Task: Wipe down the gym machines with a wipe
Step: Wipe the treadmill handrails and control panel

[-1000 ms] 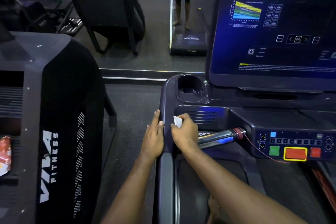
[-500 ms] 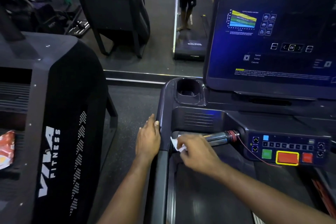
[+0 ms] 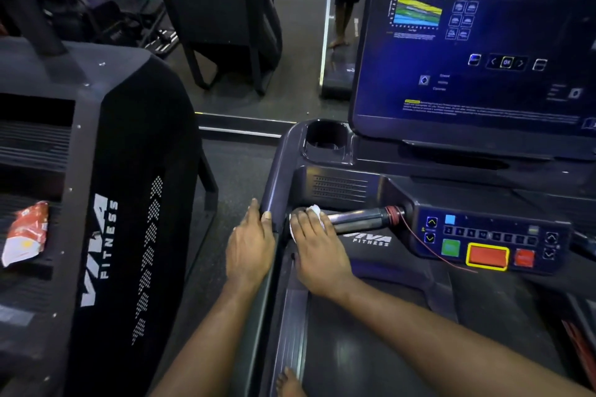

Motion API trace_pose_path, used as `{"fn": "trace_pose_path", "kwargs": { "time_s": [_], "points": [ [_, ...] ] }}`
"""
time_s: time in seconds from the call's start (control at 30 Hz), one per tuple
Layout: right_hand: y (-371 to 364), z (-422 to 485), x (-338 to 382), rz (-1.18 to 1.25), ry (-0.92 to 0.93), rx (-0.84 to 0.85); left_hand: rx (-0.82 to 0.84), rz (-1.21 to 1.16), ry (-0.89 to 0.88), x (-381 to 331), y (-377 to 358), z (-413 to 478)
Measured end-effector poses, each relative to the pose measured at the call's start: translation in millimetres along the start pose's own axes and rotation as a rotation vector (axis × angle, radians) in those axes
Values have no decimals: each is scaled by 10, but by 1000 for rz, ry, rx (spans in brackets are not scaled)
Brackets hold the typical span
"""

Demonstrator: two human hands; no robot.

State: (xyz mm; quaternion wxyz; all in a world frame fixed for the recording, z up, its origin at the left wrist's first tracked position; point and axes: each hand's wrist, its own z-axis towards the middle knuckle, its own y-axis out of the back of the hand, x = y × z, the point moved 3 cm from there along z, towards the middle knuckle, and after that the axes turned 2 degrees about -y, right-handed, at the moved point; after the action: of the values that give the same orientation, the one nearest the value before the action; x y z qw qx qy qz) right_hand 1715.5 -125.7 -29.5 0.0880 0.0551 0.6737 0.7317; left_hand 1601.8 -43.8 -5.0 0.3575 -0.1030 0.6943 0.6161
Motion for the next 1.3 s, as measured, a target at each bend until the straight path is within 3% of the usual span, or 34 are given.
{"fn": "trace_pose_path", "kwargs": {
  "time_s": [0.23, 0.33, 0.47, 0.67, 0.87, 1.1, 1.23, 1.3],
  "points": [
    [49, 219, 6, -21, -30, 90, 9, 161, -48, -86, 9, 4],
    [41, 219, 36, 3, -58, 75, 4, 192, -54, -99, 13, 12],
    [-50, -52, -133, -112, 48, -40, -5, 192, -67, -89, -3, 28],
    [-23, 59, -277, -90, -269, -37, -7, 189, -72, -75, -17, 48],
    [-125, -1, 35, -71, -67, -38, -21, 208, -105, -56, -44, 59],
    [-3, -89, -628, -95, -242, -1, -27, 169, -104, -32, -46, 51],
    [89, 74, -443, -66, -367, 46, -26, 178, -100, -33, -49, 54],
    [-14, 51, -231, -63, -272, 61, -30, 189, -103, -43, -52, 45]
  ]
}}
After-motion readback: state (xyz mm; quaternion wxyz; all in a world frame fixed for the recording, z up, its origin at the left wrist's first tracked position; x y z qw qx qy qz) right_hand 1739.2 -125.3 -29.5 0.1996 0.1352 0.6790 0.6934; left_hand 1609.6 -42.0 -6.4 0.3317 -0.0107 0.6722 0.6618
